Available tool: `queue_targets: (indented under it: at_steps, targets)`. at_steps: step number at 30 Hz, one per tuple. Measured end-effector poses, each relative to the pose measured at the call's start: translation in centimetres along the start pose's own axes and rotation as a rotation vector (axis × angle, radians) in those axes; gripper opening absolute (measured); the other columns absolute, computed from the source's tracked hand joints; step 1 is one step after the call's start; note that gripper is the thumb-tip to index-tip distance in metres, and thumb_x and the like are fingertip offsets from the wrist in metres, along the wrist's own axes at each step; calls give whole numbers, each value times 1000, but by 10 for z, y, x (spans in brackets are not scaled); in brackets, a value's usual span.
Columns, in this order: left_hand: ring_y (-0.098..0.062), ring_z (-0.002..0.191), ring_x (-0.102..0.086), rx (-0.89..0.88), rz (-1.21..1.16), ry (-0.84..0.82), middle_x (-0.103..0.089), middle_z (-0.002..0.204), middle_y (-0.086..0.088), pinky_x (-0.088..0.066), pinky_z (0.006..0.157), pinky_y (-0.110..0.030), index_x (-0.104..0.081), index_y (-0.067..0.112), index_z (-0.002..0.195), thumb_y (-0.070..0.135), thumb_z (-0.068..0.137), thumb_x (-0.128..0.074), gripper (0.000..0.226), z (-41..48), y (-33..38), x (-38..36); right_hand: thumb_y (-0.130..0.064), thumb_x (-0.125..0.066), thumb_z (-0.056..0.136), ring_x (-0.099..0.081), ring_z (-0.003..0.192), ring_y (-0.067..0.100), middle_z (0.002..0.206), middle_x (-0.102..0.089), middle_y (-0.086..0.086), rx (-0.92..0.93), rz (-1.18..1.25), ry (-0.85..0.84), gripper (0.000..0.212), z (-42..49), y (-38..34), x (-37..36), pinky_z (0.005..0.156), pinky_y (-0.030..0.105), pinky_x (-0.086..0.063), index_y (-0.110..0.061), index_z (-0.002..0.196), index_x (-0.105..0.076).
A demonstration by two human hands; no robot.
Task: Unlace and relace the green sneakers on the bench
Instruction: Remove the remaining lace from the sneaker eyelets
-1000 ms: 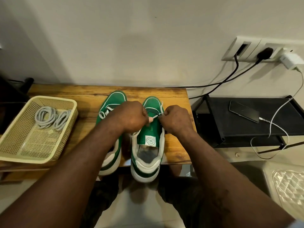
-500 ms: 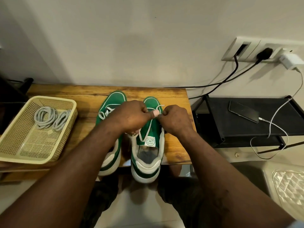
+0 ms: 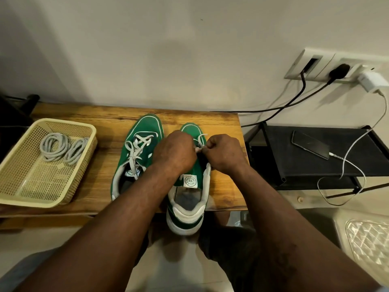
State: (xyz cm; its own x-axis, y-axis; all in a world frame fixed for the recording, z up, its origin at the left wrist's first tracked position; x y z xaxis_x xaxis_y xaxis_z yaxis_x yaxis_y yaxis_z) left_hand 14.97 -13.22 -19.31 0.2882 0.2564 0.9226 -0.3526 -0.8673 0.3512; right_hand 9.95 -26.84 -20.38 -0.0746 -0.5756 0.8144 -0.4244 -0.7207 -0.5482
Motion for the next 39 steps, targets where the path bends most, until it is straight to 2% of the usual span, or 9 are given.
queue_targets:
  at_steps: [9,13,18,22,26,28,31,33,39]
  targets:
    - [-21,78,-64,-19,73,70,-63,94,0,-53,63,-35,-75,22,95,40,93,-74,18,-2,0,-2,-28,-74,93,-71,68,21,72,-73,1,14,15,-13,22,1,1,1,72,45,-62,-16,75,-72]
    - [-28,101,-60,-68,101,110,-59,114,-5,-52,74,-40,-74,20,113,26,96,-70,18,-6,4,-5,-27,-74,93,-71,64,19,72,-73,0,-19,49,-10,20,0,0,0,66,39,-63,-16,76,-72]
    - [-25,110,-61,15,-375,6,-63,108,5,-53,92,-39,-69,31,78,17,91,-77,21,4,-9,7,-28,-75,93,-68,58,15,72,-72,-1,-88,77,28,22,-1,3,-3,52,24,-53,-18,74,-71]
    - [-22,107,-74,4,-1086,-115,-79,108,-3,-57,88,-37,-61,12,87,-3,100,-58,20,-8,-7,47,-32,-78,92,-71,65,20,73,-73,1,-119,113,21,25,2,6,-5,65,35,-62,-17,73,-70]
    - [-18,63,-61,-33,-1581,-79,-66,76,-7,-58,70,-36,-55,9,90,-4,105,-42,24,-14,-7,74,-29,-77,91,-72,69,23,74,-73,3,-111,131,16,24,1,5,-5,69,42,-65,-17,73,-69]
    - [-15,56,-44,31,-1372,18,-56,71,-3,-44,59,-33,-54,12,87,-6,98,-43,24,-9,-11,71,-28,-76,91,-73,72,24,75,-73,3,-116,136,15,22,0,5,-5,71,46,-65,-17,73,-70]
    - [-20,71,-60,2,-496,36,-65,86,0,-47,64,-34,-62,22,103,13,96,-61,11,-4,-13,52,-29,-75,91,-72,72,24,74,-73,2,-107,125,12,22,0,3,-5,72,46,-65,-18,73,-69]
    - [-24,87,-66,-50,-147,-45,-71,100,-1,-50,72,-32,-68,30,112,27,95,-70,17,-6,-11,33,-30,-75,92,-72,68,22,74,-74,2,-103,130,2,23,0,3,-5,70,44,-65,-17,74,-70]
    - [-27,92,-66,-16,166,56,-70,105,-6,-50,70,-36,-76,22,112,31,96,-73,18,-5,0,11,-31,-73,94,-72,66,19,73,-75,1,-80,106,-11,23,-1,2,-3,69,40,-64,-16,78,-71]
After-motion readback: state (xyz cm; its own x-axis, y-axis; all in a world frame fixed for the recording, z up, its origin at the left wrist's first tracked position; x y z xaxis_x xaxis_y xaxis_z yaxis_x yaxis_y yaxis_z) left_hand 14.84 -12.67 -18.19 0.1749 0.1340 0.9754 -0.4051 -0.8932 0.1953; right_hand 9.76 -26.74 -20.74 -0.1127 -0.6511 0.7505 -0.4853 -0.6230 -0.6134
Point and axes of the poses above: each hand's wrist, its own z-axis towards the middle knuckle, its own x-axis out of the back of the hand, y = z × x, the point moved 4 cm from there along z, towards the middle knuckle
